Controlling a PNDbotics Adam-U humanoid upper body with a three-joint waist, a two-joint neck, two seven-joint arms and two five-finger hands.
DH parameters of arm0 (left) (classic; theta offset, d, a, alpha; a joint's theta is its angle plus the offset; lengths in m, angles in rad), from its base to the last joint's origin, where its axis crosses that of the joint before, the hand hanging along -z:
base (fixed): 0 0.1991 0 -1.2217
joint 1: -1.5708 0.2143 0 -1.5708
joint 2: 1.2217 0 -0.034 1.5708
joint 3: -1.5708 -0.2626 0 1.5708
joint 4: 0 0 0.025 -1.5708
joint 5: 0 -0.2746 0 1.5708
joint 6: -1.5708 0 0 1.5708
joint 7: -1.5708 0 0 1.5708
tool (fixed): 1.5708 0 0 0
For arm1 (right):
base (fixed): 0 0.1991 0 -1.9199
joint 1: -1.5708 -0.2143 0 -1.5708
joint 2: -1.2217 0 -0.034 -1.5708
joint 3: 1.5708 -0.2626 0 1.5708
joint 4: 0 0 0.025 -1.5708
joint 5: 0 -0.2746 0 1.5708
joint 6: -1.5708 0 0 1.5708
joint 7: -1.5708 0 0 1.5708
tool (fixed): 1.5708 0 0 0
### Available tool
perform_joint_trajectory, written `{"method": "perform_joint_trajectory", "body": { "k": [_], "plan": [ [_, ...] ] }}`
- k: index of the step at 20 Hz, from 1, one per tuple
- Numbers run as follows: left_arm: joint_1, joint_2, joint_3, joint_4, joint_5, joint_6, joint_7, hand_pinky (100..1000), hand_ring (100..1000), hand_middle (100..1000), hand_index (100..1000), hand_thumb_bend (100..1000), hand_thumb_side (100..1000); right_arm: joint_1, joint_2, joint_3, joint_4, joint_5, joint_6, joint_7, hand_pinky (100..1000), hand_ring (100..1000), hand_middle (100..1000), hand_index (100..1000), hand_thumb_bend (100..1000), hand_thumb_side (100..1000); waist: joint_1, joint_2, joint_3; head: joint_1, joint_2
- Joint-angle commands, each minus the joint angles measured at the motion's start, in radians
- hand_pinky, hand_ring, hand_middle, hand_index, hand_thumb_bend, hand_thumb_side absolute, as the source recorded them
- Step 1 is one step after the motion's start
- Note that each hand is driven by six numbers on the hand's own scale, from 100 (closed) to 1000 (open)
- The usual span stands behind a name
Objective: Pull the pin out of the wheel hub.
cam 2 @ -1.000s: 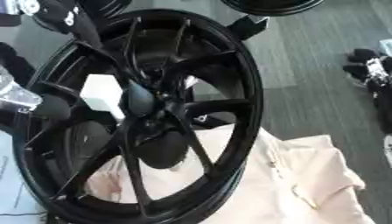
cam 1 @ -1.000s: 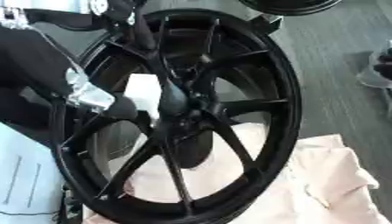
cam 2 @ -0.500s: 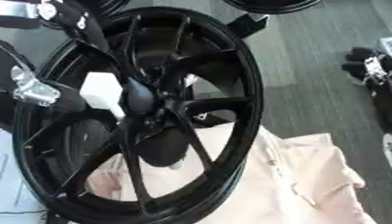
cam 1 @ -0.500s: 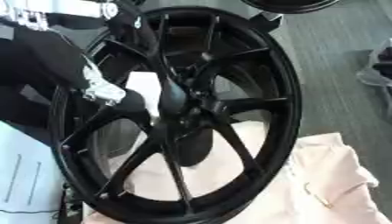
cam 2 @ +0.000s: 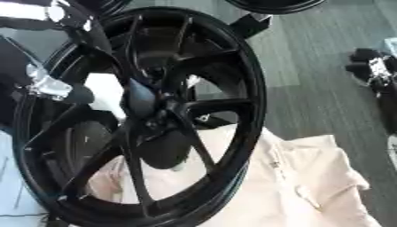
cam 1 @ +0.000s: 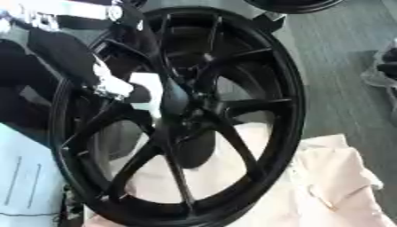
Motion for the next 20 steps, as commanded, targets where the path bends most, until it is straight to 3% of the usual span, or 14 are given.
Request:
{"method": "perform_joint_trajectory", "body": {
  "k": [1, 11, 20],
  "plan": [
    [-0.007, 0.012, 0.002, 0.003, 0.008, 0.015, -0.019, 794, 804, 771, 809, 495, 594, -0.009, -0.032, -0.003, -0.009, 0.007, -0.001, 0.003, 894, 765, 730, 791, 100, 730, -0.007, -0.024, -0.001, 0.003, 0.0],
    [0.009, 0.015, -0.009, 0.006, 0.029, 0.001, -0.02, 785, 795, 757, 778, 528, 453, -0.008, -0.032, 0.001, -0.005, 0.01, 0.002, 0.004, 894, 765, 729, 790, 100, 735, -0.008, -0.023, 0.0, 0.005, 0.0],
    [0.009, 0.006, -0.02, 0.018, 0.008, -0.013, -0.02, 783, 789, 748, 768, 549, 395, -0.011, -0.031, 0.001, -0.004, 0.01, 0.002, 0.006, 894, 765, 729, 790, 100, 732, -0.007, -0.024, -0.002, 0.006, -0.002]
  ]
}}
